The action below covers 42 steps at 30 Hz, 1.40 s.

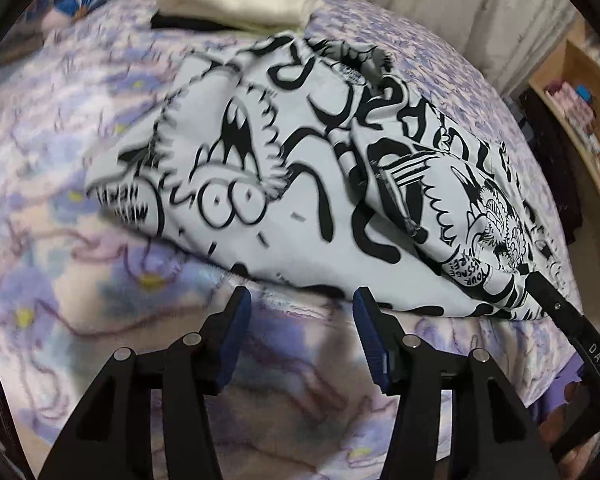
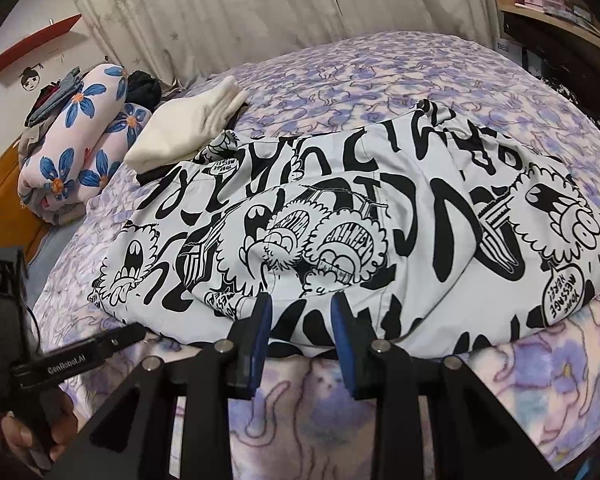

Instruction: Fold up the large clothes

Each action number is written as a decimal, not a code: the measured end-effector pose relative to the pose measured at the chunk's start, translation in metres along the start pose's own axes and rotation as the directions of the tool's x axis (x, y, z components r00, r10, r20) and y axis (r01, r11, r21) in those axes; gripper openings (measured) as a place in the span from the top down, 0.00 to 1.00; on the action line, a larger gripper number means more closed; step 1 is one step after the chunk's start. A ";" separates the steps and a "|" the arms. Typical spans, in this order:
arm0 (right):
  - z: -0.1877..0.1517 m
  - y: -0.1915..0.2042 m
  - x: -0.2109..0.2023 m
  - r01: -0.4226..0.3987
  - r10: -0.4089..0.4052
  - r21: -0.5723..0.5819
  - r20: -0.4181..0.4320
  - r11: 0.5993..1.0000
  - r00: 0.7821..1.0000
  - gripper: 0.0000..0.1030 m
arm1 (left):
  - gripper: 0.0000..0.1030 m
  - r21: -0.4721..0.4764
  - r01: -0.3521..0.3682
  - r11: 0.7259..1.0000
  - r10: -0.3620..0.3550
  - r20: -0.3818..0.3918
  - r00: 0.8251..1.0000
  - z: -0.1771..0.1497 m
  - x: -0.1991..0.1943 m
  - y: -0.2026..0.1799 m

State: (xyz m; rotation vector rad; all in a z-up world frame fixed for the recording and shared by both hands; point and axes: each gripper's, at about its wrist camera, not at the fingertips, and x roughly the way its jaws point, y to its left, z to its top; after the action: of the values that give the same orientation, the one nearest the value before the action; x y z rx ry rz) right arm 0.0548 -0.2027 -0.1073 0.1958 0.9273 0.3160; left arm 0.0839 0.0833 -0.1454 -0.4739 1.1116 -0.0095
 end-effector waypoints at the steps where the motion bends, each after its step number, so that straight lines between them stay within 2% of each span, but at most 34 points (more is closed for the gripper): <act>1: 0.000 0.001 0.001 -0.002 0.002 0.000 0.000 1.000 1.000 0.71 | 0.47 -0.018 0.024 1.000 -0.024 0.003 1.000 -0.001 0.002 0.004; 7: 0.003 0.006 0.010 0.000 0.000 -0.004 0.002 1.000 1.000 0.71 | 0.37 -0.121 0.175 0.977 -0.168 0.066 0.984 -0.001 0.009 0.025; 11: 0.007 0.007 0.014 -0.001 0.001 -0.007 0.010 1.000 1.000 0.71 | 0.36 -0.160 0.227 0.961 -0.209 0.121 0.970 0.005 0.018 0.035; 17: 0.024 0.011 0.023 -0.011 0.011 -0.028 0.021 1.000 1.000 0.71 | 0.36 -0.195 0.227 0.954 -0.195 0.171 0.966 0.031 0.037 0.039; 21: 0.045 0.017 0.034 0.026 -0.022 -0.079 0.053 0.997 0.998 0.71 | 0.37 -0.224 0.211 0.951 -0.168 0.198 0.966 0.055 0.049 0.038; 22: 0.049 0.018 0.037 0.033 -0.028 -0.086 0.064 0.996 0.998 0.71 | 0.44 -0.234 0.207 0.950 -0.158 0.213 0.964 0.060 0.050 0.038; 23: 0.055 0.019 0.042 0.042 -0.034 -0.099 0.077 0.994 0.996 0.71 | 0.62 -0.239 0.196 0.951 -0.139 0.236 0.962 0.064 0.049 0.037; 24: 0.060 0.019 0.047 0.054 -0.045 -0.106 0.086 0.993 0.995 0.72 | 0.70 -0.228 0.179 0.957 -0.116 0.264 0.958 0.069 0.047 0.034; 26: 0.065 0.017 0.060 0.073 -0.063 -0.111 0.088 0.991 0.994 0.79 | 0.81 -0.179 0.144 0.973 -0.085 0.304 0.949 0.073 0.038 0.024; 29: 0.061 0.010 0.089 0.078 -0.075 -0.102 0.037 0.992 0.997 0.87 | 0.86 -0.030 0.014 0.999 -0.001 0.396 0.918 0.073 0.019 -0.011; 31: 0.050 0.002 0.104 0.069 -0.069 -0.079 -0.002 0.994 0.998 0.87 | 0.86 0.063 -0.048 0.997 0.015 0.448 0.894 0.073 0.006 -0.037; 33: 0.042 -0.001 0.106 0.055 -0.055 -0.068 0.002 0.996 0.999 0.87 | 0.87 0.146 -0.072 0.987 -0.007 0.482 0.876 0.076 -0.009 -0.062; 35: 0.035 -0.005 0.102 0.032 -0.032 -0.049 0.008 0.998 0.999 0.87 | 0.87 0.211 -0.075 0.975 -0.041 0.497 0.867 0.083 -0.017 -0.087; 39: 0.024 -0.022 0.090 -0.071 0.072 0.034 -0.007 0.997 0.997 0.87 | 0.87 0.354 -0.037 0.935 -0.148 0.482 0.864 0.091 -0.028 -0.156; 42: 0.015 -0.041 0.068 -0.163 0.164 0.095 -0.004 0.982 0.986 0.87 | 0.87 0.453 -0.040 0.891 -0.199 0.467 0.862 0.085 -0.025 -0.215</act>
State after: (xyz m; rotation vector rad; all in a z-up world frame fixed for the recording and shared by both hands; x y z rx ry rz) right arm 0.1124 -0.2174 -0.1618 0.3580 0.9408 0.4259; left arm 0.1943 -0.0734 -0.0140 -0.0868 0.5387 -0.2054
